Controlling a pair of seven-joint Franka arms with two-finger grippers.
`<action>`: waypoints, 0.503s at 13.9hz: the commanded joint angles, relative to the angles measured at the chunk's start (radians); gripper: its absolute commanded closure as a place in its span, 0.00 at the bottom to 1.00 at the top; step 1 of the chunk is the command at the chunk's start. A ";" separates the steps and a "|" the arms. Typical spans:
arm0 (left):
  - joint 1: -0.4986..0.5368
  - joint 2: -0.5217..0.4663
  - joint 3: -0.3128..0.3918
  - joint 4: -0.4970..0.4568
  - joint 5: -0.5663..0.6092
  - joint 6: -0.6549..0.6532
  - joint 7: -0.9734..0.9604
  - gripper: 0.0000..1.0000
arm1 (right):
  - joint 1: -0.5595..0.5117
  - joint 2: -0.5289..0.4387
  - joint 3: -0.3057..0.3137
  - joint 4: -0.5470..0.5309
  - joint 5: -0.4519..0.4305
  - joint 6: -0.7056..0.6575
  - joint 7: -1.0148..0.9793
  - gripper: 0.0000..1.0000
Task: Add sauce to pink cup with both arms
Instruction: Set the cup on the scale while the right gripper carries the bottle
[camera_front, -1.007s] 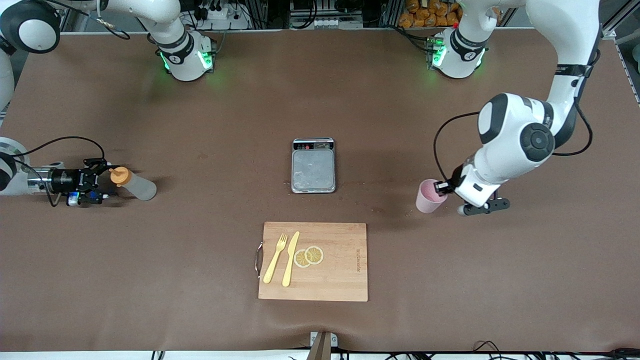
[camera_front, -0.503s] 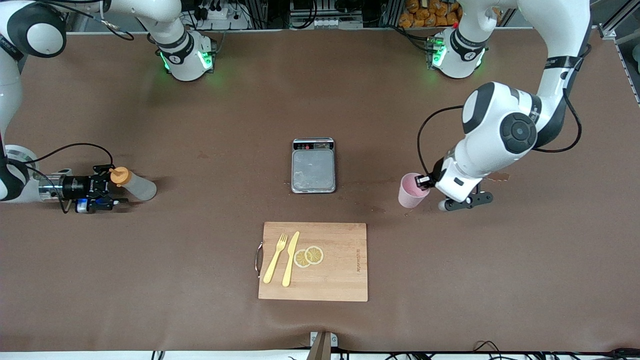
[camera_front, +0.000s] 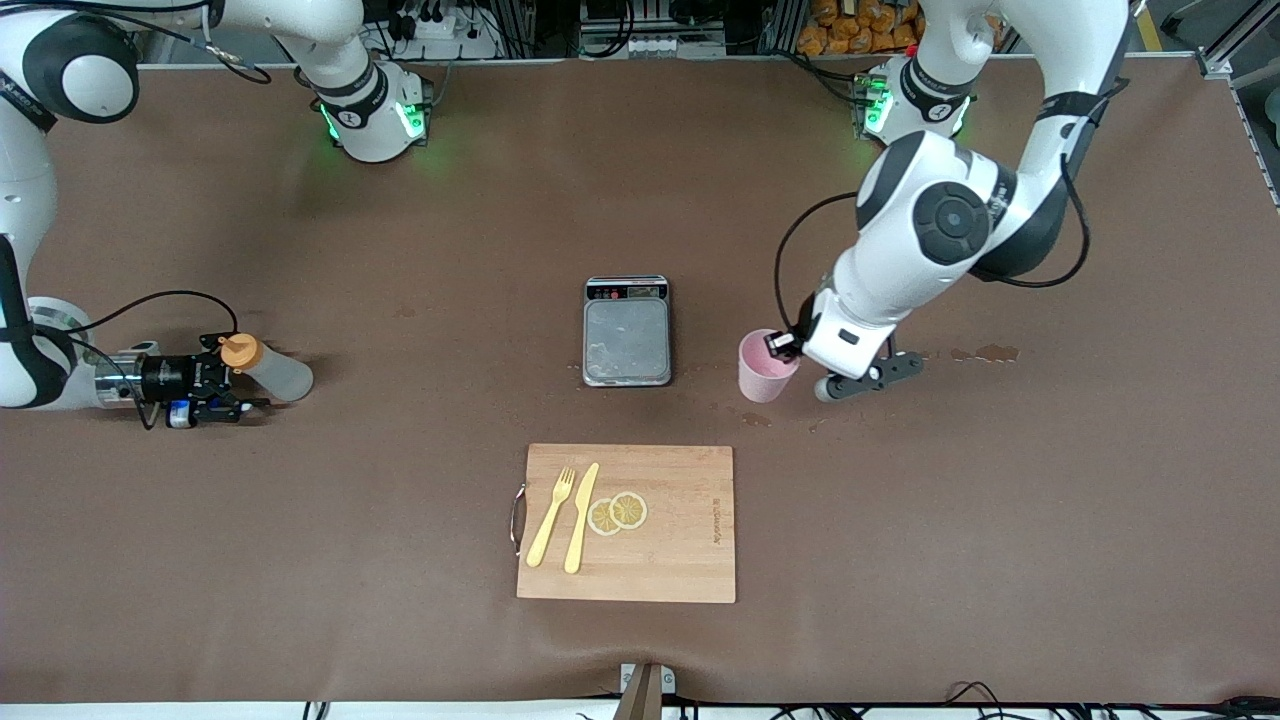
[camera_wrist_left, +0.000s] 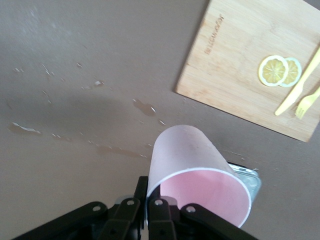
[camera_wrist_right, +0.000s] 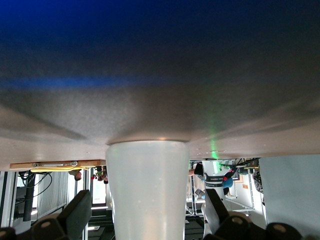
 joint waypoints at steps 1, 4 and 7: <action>-0.058 0.067 0.007 0.094 -0.004 -0.020 -0.095 1.00 | 0.007 0.011 0.004 0.009 0.015 -0.011 0.006 0.00; -0.142 0.152 0.007 0.154 -0.002 -0.016 -0.186 1.00 | 0.015 0.011 0.005 0.006 0.023 -0.015 0.006 0.00; -0.213 0.250 0.008 0.232 0.005 -0.008 -0.247 1.00 | 0.026 0.011 0.005 0.006 0.024 -0.029 0.006 0.11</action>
